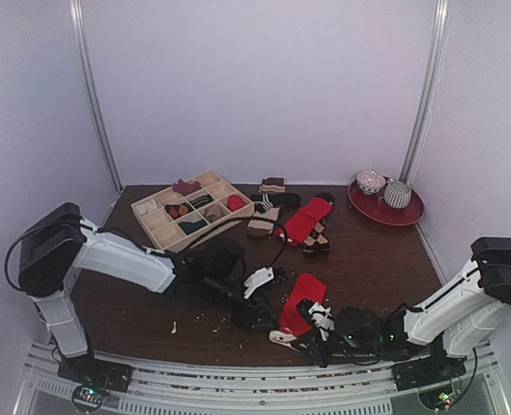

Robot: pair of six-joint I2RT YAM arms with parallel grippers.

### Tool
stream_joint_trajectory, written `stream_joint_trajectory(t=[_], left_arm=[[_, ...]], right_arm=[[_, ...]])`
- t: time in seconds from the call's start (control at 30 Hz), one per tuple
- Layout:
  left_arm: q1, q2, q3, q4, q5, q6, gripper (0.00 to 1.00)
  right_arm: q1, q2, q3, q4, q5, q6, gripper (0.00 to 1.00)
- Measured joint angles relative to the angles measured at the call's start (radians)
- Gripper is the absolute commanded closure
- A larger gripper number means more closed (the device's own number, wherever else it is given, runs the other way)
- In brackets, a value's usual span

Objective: Roll the socks
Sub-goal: Roll the sock at the center of the board.

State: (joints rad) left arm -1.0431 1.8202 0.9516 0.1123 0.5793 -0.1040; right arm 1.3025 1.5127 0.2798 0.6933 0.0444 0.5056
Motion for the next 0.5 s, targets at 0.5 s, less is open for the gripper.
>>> stream_joint_trajectory(t=[0.5], left_arm=[[-0.026,0.039,-0.110,0.163,0.190,0.246,0.53]], right_arm=[[-0.099,0.066,-0.061,0.196,-0.227,0.217,0.90]])
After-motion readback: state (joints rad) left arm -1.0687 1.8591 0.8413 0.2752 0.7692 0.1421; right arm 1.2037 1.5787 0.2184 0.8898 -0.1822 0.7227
